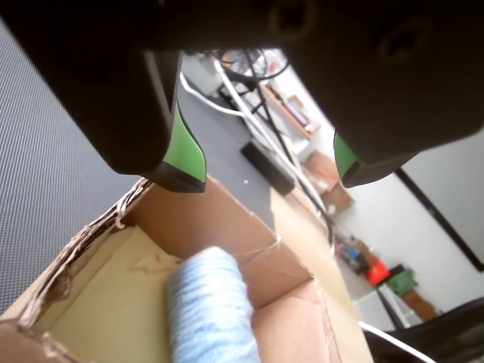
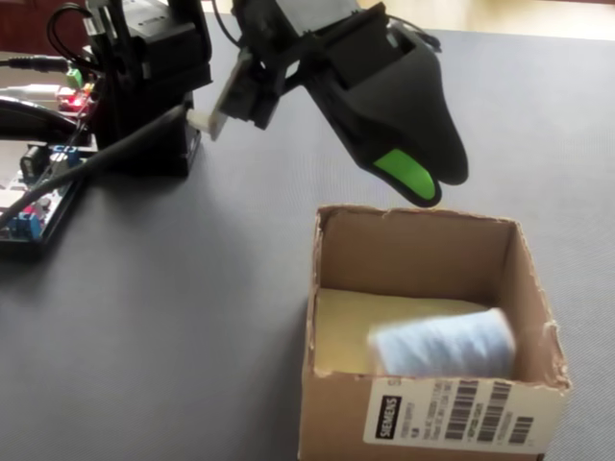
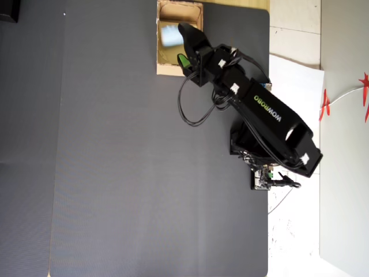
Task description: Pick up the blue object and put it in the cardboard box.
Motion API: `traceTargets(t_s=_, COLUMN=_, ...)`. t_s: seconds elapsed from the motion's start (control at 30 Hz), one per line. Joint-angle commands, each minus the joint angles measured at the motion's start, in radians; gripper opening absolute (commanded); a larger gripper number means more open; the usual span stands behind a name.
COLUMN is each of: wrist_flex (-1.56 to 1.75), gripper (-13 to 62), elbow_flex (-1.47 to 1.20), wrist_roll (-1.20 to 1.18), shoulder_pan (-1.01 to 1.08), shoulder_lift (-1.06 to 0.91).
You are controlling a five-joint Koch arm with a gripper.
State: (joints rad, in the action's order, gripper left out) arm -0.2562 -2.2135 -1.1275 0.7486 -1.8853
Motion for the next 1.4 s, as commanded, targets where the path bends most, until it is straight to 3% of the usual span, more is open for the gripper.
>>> traceTargets(t_s=0.0, wrist_flex=0.040, gripper=33.9, elbow_flex=0.066, wrist_roll=0.009, shoulder_pan=0.003, shoulder_lift=-0.009)
traceTargets(t_s=0.27, wrist_flex=0.186, gripper=34.0, elbow_flex=-0.058, wrist_roll=-0.296, shoulder_pan=-0.069, shoulder_lift=-0.112)
traceTargets(t_s=0.5, wrist_flex=0.445, gripper=34.0, elbow_flex=-0.310, wrist_roll=-0.572, shoulder_pan=-0.259, shoulder_lift=-0.310)
traceTargets(t_s=0.73, wrist_flex=0.468, gripper=34.1, elbow_flex=-0.500, wrist_roll=-0.632, shoulder_pan=-0.451, shoulder_lift=-0.471)
traceTargets(t_s=1.07, wrist_flex=0.321, gripper=34.1, elbow_flex=-0.609, wrist_roll=-0.632, shoulder_pan=-0.658, shoulder_lift=-0.482)
traceTargets(t_s=1.37, wrist_flex=0.304, gripper=34.1, elbow_flex=-0.804, wrist_roll=-0.620, shoulder_pan=-0.703, shoulder_lift=-0.483)
